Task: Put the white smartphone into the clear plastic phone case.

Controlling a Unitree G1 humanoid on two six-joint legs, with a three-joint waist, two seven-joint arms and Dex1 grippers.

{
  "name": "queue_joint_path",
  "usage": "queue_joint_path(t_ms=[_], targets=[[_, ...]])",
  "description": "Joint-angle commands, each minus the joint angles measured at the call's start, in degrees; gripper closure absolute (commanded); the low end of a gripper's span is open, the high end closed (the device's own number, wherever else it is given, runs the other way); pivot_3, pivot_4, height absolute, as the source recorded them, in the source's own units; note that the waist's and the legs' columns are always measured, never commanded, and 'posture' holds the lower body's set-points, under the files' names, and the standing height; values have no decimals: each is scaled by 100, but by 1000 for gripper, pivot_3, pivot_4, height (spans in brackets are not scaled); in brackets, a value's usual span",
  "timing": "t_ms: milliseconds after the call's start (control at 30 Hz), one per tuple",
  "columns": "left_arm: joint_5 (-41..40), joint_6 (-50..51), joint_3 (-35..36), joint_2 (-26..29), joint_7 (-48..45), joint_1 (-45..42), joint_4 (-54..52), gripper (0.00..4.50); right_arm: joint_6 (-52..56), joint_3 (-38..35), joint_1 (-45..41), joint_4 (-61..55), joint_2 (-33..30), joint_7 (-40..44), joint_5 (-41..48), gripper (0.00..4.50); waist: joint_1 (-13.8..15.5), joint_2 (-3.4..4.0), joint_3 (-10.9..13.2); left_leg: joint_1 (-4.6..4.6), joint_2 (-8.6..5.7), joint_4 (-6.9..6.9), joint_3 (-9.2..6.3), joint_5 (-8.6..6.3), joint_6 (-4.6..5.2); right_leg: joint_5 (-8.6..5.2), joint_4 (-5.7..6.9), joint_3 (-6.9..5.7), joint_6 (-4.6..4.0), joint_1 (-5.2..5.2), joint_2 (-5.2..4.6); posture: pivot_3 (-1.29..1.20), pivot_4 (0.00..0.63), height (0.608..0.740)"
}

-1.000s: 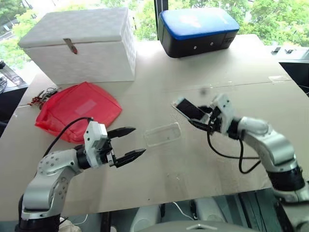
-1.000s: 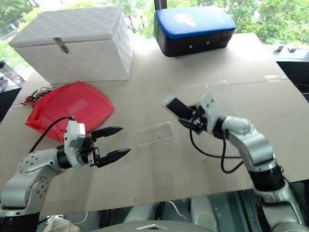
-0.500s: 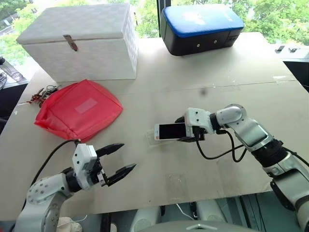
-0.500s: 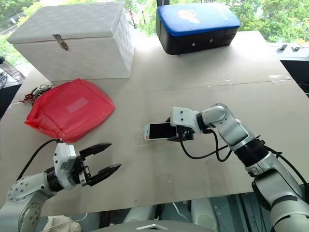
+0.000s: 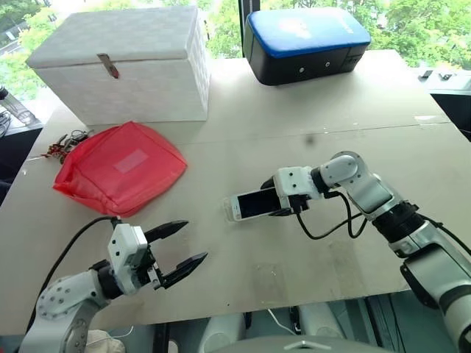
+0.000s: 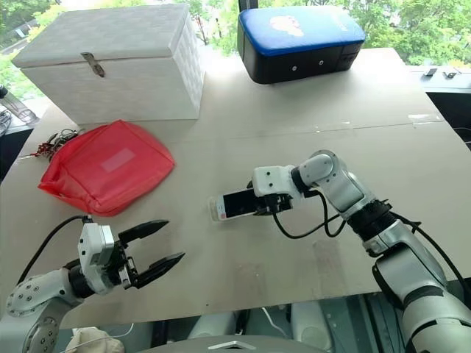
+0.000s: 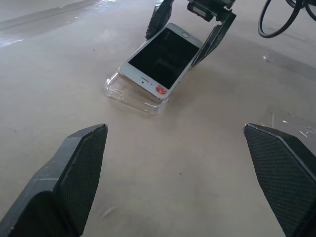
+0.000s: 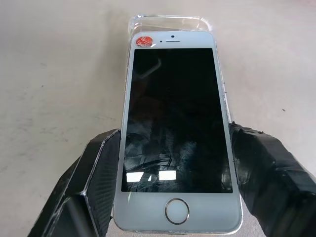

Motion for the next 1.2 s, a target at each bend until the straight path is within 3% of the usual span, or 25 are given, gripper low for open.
queue_joint_path(t_ms=[33,633,1200], targets=[[-59,-107,1,52,-7,-8,-111,0,-208,251,-254,465,5,433,-300,1605,-1,0,0,0,0,0,0,0,0,0,0,0,0,0,0,0,150,740],[74,-216,-108,38,63,-113,27,0,-830,500,-1131,2221,575,775,-952,1607,-3,3,-19,26,1,9,-2,3,-5,5,14,-4,-7,21,2,0,150,740],[63,-298,-232,100,40,-377,272,0,-409,323,-1083,2166,618,959,-865,1609,21,11,-32,37,1,10,-4,4,-6,6,19,-5,-8,31,2,0,150,740]])
